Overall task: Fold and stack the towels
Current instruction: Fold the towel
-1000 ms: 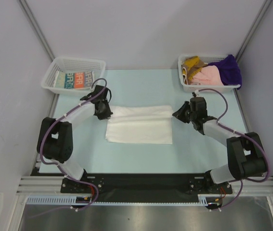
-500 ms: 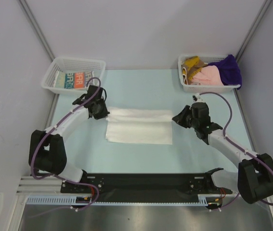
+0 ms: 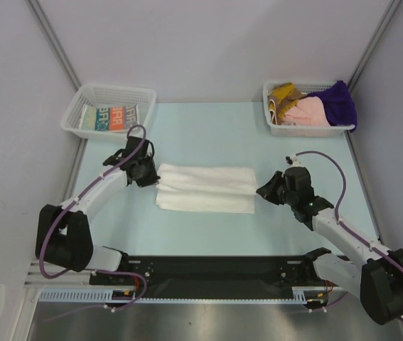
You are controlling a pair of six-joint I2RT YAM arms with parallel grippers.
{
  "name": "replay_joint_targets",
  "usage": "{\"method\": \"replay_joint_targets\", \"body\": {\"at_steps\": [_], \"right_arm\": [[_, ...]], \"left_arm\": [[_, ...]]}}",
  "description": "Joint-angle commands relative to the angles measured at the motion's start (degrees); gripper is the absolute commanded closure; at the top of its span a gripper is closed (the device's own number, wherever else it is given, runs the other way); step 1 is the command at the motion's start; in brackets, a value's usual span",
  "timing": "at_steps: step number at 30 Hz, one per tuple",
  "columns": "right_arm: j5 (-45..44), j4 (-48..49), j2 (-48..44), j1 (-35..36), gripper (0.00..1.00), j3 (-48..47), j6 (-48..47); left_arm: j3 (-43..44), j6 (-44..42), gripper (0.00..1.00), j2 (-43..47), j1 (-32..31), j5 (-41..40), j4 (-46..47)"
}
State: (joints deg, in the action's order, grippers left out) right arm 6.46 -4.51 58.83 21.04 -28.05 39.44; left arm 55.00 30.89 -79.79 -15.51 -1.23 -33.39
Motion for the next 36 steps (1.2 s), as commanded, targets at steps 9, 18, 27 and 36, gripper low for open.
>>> {"method": "replay_joint_targets", "body": {"at_steps": [9,18,27,36], "right_arm": [[-0.92,-1.73,-4.16,1.99,1.00,3.35,1.52],[-1.19,-0.94,-4.69,3.57,1.00,5.46,2.57],[-1.19,2.84,-3.02,5.06,1.00,8.45,3.89],[-2.06,1.18,-4.33,5.07,1.00,7.14,3.54]], "left_arm": [[-3.41,-1.63,1.00,3.59,0.74,0.62,1.39],[-5.52,-2.15,1.00,3.85,0.83,-0.52,2.18],[-8.42,-0.31,0.88,4.38,1.62,0.44,3.50],[-8.16,-0.75,1.00,6.83,1.71,0.80,2.89]]}}
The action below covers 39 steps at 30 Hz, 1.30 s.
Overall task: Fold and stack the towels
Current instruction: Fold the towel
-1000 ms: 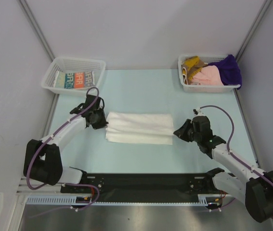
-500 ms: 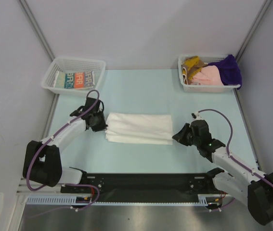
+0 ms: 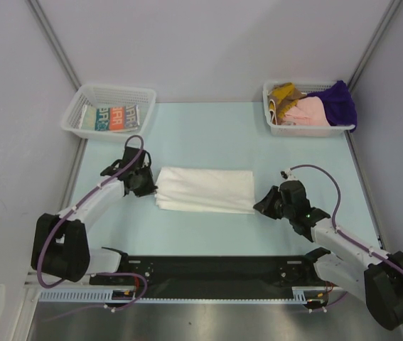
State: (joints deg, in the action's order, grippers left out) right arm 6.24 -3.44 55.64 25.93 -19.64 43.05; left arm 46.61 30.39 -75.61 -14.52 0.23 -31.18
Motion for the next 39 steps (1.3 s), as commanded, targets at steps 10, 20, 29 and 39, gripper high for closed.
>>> {"method": "replay_joint_targets", "body": {"at_steps": [10,20,29,39], "right_arm": [[-1.32,1.24,-1.32,0.26,1.00,1.18,0.63],[-1.93,-0.50,-3.33,-0.18,0.60,1.19,-0.51],[6.41,-4.75,-6.86,-7.66,0.65,-8.04,-1.23],[13.35,30.93,25.60,1.14,0.72,-13.13,10.20]], "left_arm": [[-4.23,0.98,1.00,4.77,0.99,-0.67,1.64],[-5.05,0.81,0.52,5.12,1.16,0.75,3.59],[5.86,-2.18,0.57,7.24,0.73,2.75,0.23],[2.52,8.01,0.70,-7.96,-7.27,15.76,20.87]]}}
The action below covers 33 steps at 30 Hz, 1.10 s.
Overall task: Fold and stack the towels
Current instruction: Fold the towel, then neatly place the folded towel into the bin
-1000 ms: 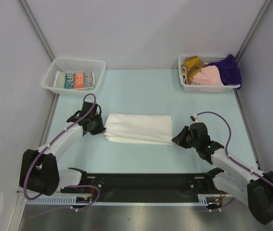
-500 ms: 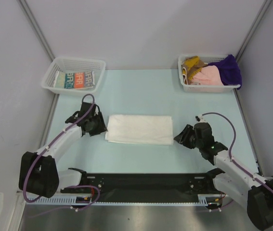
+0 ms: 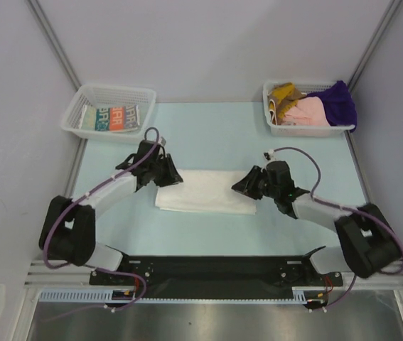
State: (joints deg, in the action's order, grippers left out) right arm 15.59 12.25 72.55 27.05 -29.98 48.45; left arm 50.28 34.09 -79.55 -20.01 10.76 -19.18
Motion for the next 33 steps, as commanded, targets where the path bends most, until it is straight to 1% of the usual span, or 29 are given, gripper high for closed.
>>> {"method": "replay_joint_targets", "body": {"at_steps": [1,2,4,5,8,10,11,13,15,16,17,19,20,24,26,27,29,30,33], "right_arm": [[4.61,18.22,11.27,-0.06,0.74,-2.89,5.77],[4.79,23.38,14.08,-0.15,0.73,-3.16,6.83],[5.06,27.19,18.65,-0.76,0.75,-4.03,9.20],[5.15,30.00,23.03,-1.29,0.75,-4.04,9.99],[3.66,30.65,28.67,-3.49,0.78,-3.69,11.67],[1.12,28.02,29.66,-4.19,0.81,-3.51,10.89],[-2.20,23.74,29.31,-4.46,0.82,-3.51,8.97],[-4.51,20.20,28.70,-4.81,0.83,-3.77,7.37],[-6.27,16.50,28.00,-6.21,0.84,-4.03,6.14],[-6.63,15.01,27.82,-6.83,0.85,-4.47,5.53],[-7.24,12.04,27.64,-7.44,0.85,-5.00,4.65],[-8.56,10.00,26.77,-8.94,0.85,-5.97,2.45],[-9.96,7.20,26.41,-9.20,0.85,-6.49,1.66],[-11.55,3.22,24.74,-11.48,0.85,-8.60,-1.68],[-12.16,1.21,24.74,-11.84,0.85,-9.83,-2.82],[-12.34,0.67,24.91,-11.93,0.85,-10.45,-3.35],[-12.87,-0.90,24.92,-11.23,0.86,-12.29,-5.20],[-13.83,-1.61,24.74,-10.71,0.86,-13.08,-5.73],[-13.84,-3.37,24.57,-9.47,0.85,-15.02,-7.13]], "left_arm": [[-1.59,4.76,0.70,-5.08,-1.96,5.23,9.94],[-2.03,5.20,0.70,-7.18,-1.96,5.23,10.91],[-3.78,6.43,0.70,-8.60,-1.96,5.41,13.90],[-4.31,6.69,0.70,-9.82,-1.88,5.41,14.78],[-6.68,8.10,0.66,-11.24,-1.44,5.67,18.56],[-7.83,8.89,0.64,-11.94,-0.91,6.28,20.66],[-8.18,9.07,0.64,-12.29,-0.39,6.29,21.02],[-8.88,9.24,0.63,-12.56,0.41,5.06,21.29],[-9.32,9.16,0.59,-12.30,2.07,3.83,20.16],[-9.24,9.16,0.57,-12.04,2.60,1.39,19.62],[-9.15,9.16,0.54,-12.03,3.91,0.58,17.79],[-9.50,9.16,0.53,-12.21,4.89,-1.43,16.81],[-9.41,9.16,0.49,-12.38,5.68,-1.97,16.28],[-9.68,8.63,0.43,-11.60,6.47,-4.00,14.96],[-9.06,7.93,0.37,-10.63,6.47,-4.61,13.91],[-8.19,7.49,0.37,-10.37,6.47,-4.53,12.77],[-7.48,7.05,0.34,-9.31,6.47,-4.35,12.15],[-6.61,6.52,0.31,-8.18,6.56,-4.70,11.02],[-3.71,5.38,0.28,-6.24,6.74,-6.28,7.16]]}}
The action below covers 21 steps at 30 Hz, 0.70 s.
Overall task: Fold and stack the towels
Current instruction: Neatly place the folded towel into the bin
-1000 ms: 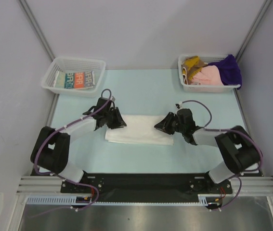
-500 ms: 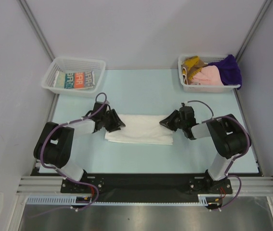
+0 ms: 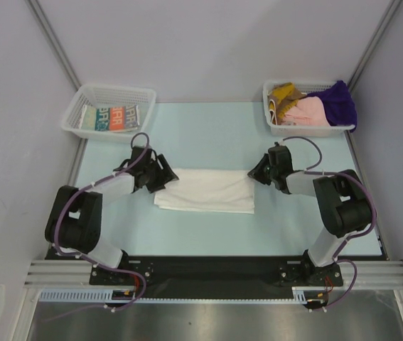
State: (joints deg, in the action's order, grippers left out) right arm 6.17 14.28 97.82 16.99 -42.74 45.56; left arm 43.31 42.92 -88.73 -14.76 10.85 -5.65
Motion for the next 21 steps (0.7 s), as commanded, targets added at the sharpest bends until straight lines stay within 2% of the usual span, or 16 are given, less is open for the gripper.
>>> {"method": "replay_joint_targets", "body": {"at_steps": [1,6,10,13,15,17,21], "right_arm": [[-4.33,-6.10,-0.61,0.58,0.85,-2.52,-4.43],[-4.24,-8.39,-2.19,0.41,0.85,-4.63,-6.18],[-4.15,-12.59,-5.00,0.67,0.82,-7.70,-8.38],[-4.50,-17.24,-7.19,1.46,0.80,-11.48,-10.05],[-4.86,-18.84,-8.52,2.07,0.80,-12.62,-10.58],[-4.16,-20.43,-10.63,2.69,0.78,-13.86,-10.93],[-2.05,-22.54,-12.92,5.59,0.76,-15.44,-11.90]], "left_arm": [[4.23,-3.98,0.28,3.21,1.58,-7.15,-7.87],[7.48,-7.58,0.26,4.44,3.51,-10.76,-15.96],[7.75,-10.65,0.22,6.28,4.04,-13.66,-18.78],[8.11,-13.29,0.17,5.85,4.04,-11.31,-20.63],[7.49,-14.70,0.14,5.15,4.04,-6.21,-19.15],[8.19,-15.31,0.15,2.35,4.13,-3.39,-20.01],[7.58,-15.49,0.21,1.54,4.22,-4.00,-20.98]]}}
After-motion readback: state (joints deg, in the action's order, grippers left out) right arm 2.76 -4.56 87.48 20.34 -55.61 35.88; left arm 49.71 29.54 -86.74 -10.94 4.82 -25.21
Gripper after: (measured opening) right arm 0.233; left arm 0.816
